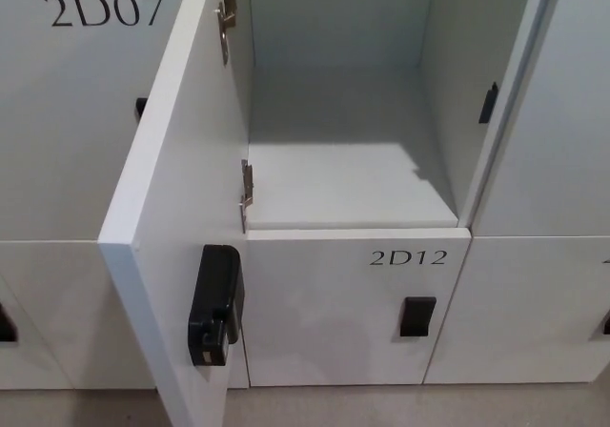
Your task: The robot uses its left hand to push the door of an open cabinet towards the right and closes it
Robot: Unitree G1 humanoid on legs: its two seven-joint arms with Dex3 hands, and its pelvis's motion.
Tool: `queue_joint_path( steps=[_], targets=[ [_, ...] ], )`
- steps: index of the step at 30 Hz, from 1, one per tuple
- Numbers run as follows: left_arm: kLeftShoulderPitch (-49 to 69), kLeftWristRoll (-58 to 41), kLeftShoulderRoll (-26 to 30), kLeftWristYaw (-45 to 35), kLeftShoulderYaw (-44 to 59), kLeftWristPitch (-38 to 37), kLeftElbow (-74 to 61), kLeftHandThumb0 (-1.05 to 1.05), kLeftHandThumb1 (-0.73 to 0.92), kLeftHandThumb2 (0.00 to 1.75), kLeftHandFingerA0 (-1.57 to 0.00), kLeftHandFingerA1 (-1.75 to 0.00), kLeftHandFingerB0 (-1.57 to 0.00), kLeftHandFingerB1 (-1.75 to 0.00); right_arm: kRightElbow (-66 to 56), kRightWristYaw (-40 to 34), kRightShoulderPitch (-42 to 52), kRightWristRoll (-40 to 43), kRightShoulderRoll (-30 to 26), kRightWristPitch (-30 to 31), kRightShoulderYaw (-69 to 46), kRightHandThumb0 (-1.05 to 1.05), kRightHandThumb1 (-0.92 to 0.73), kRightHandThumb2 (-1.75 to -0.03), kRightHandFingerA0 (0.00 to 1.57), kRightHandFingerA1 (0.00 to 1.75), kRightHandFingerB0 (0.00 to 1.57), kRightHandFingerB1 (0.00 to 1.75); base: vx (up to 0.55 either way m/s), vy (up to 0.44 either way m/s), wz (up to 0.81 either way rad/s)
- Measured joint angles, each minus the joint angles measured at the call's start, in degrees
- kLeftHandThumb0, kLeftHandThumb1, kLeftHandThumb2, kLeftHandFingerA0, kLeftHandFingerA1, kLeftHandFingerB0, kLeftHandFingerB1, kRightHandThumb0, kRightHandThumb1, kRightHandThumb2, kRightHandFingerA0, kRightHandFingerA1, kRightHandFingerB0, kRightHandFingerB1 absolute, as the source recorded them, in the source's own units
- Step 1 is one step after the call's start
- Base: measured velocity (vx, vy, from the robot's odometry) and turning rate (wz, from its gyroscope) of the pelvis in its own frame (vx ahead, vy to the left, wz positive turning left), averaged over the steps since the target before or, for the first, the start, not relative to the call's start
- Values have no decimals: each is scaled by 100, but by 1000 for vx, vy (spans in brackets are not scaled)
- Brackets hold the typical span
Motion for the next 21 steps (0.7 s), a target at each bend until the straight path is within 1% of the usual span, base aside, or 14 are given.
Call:
queue_joint_path(
  steps=[5, 8, 9, 10, 11, 12, 13, 14, 15, 16, 18, 19, 20, 21],
  targets=[
    [-55, 39, 33, -50, 11, -222, 96, -77, 92, 69, -30, -34, -21, -30, 108, -109, -41, -33, 15, -169, 16, -55, -72, -102, 33, 52, 24, 46, 0, 0, 0],
    [-67, 16, 33, -53, 167, -302, 128, -75, 91, 68, -33, -33, -24, -30, 146, -138, -52, -42, 17, -245, 23, -56, -72, -102, 31, 52, 23, 46, 0, 0, 0],
    [-63, -14, 33, -35, 256, -328, 133, -76, 92, 69, -25, -33, -20, -29, 161, -147, -55, -45, 25, -264, 35, -56, -72, -101, 32, 52, 24, 46, 0, 0, 0],
    [-65, -36, 33, -27, 311, -345, 133, -75, 92, 68, -30, -32, -24, -29, 169, -151, -57, -46, 32, -272, 38, -50, -88, -66, 35, 36, 33, 33, 0, 0, 0],
    [-71, -66, 34, -15, 394, -351, 131, -75, 92, 68, -30, -32, -24, -29, 180, -154, -59, -46, 43, -284, 40, -50, -88, -66, 35, 36, 33, 33, 0, 0, 0],
    [-87, -109, 39, 11, 510, -357, 129, -77, 92, 72, -28, -33, -18, -29, 197, -160, -65, -45, 63, -294, 39, -56, -73, -102, 32, 52, 23, 46, 0, 0, 0],
    [-96, -126, 44, 30, 553, -363, 129, -77, 92, 72, -28, -33, -18, -29, 204, -164, -66, -46, 70, -296, 42, -56, -73, -102, 32, 52, 23, 46, 0, 0, 0],
    [-133, -154, 61, 53, 639, -381, 117, -77, 73, 106, -23, -47, -16, -43, 215, -171, -70, -47, 81, -297, 48, -56, -73, -102, 32, 52, 23, 46, 0, 0, 0],
    [-179, -176, 100, 72, 717, -408, 92, -77, 73, 106, -23, -47, -16, -43, 219, -182, -89, -49, 90, -298, 56, -56, -73, -102, 32, 52, 23, 46, 0, 0, 0],
    [-215, -185, 121, 75, 761, -415, 75, -78, 73, 106, -25, -48, -16, -44, 222, -185, -95, -50, 94, -299, 60, -50, -89, -66, 35, 36, 31, 32, 0, 0, 0],
    [-408, -236, 248, 93, 920, -478, -14, -78, 74, 108, -26, -48, -15, -43, 230, -191, -145, -53, 103, -300, 72, -49, -89, -67, 35, 36, 32, 33, 0, 0, 0],
    [-608, -275, 377, 113, 991, -484, -95, -78, 74, 108, -26, -48, -15, -43, 230, -193, -177, -53, 108, -301, 76, -49, -89, -67, 35, 36, 32, 33, 0, 0, 0],
    [-687, -279, 425, 118, 1003, -484, -124, -73, 92, 72, -26, -33, -18, -28, 230, -194, -181, -53, 109, -302, 77, -54, -72, -101, 32, 52, 23, 46, 0, 0, 0],
    [-847, -285, 525, 128, 1030, -488, -199, -73, 92, 72, -26, -33, -18, -28, 231, -197, -185, -53, 112, -303, 80, -54, -72, -101, 32, 52, 23, 46, 0, 0, 0]
  ],
)
